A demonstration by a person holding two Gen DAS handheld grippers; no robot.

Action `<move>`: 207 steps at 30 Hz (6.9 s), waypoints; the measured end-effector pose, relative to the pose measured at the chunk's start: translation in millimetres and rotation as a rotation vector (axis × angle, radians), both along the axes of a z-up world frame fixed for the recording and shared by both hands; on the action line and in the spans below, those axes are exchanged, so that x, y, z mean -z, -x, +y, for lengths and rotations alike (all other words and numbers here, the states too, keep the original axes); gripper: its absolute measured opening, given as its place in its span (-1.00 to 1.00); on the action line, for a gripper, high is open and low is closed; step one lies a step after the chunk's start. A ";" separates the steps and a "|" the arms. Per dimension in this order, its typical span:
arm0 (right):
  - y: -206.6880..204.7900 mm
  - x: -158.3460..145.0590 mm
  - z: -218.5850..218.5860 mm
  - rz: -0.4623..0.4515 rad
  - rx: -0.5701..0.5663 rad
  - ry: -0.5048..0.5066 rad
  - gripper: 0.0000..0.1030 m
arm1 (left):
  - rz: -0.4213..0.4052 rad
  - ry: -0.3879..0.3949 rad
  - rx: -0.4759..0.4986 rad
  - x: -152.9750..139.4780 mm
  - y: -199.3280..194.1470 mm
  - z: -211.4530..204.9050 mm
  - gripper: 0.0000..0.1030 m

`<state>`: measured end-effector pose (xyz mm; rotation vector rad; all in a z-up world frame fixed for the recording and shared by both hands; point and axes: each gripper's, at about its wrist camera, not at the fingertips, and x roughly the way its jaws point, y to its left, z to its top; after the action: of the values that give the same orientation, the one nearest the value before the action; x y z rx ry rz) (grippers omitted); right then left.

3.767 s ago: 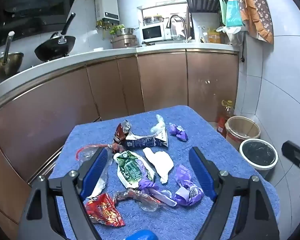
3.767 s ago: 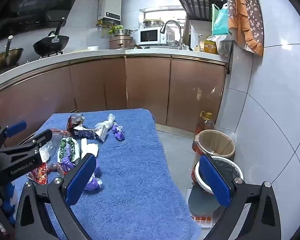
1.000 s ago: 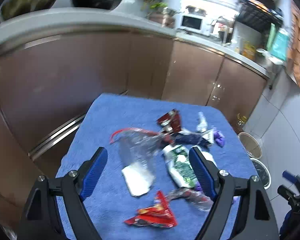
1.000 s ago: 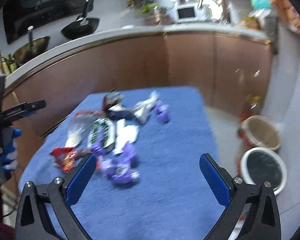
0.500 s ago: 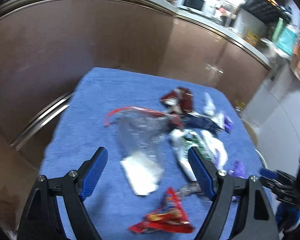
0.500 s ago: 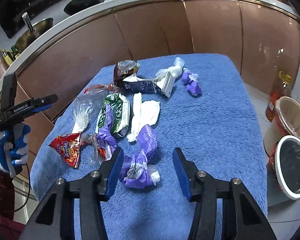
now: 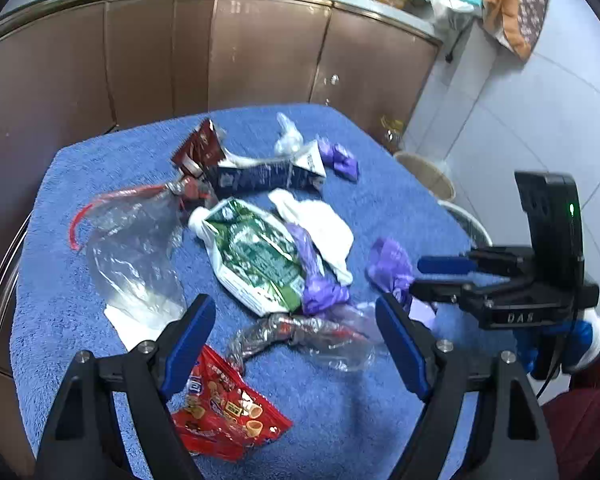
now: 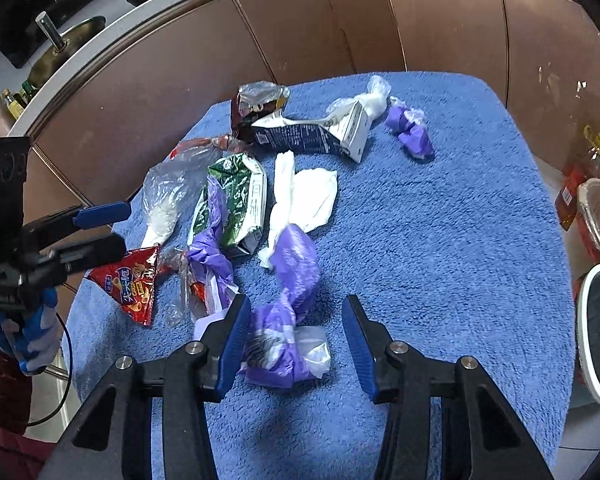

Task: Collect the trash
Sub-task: 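Grasp the purple glove bundle with the right gripper, then grasp the crumpled clear plastic bottle with the left gripper while right holds glove, then carry both items to the black-lined bin and open both grippers, then return both tools over the table, then grasp the red snack bag with the left gripper while right grasps white tissue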

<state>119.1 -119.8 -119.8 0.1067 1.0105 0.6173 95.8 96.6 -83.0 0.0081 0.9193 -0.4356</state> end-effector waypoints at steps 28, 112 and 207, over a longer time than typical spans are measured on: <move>-2.4 10.3 -16.8 0.032 -0.046 -0.068 -0.59 | 0.239 -0.176 0.159 53.0 -29.8 -18.3 0.56; 22.3 -48.6 -329.7 -0.325 0.850 0.194 0.31 | -0.116 0.233 0.302 -72.0 -99.7 -392.5 -0.06; -113.2 27.3 50.2 0.101 -0.125 0.109 -0.71 | 0.003 0.067 -0.417 69.3 37.6 72.5 -0.32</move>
<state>232.3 -69.5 -147.1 -0.0214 1.1530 0.6744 58.2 169.1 -152.3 -0.2410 0.8812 -0.0782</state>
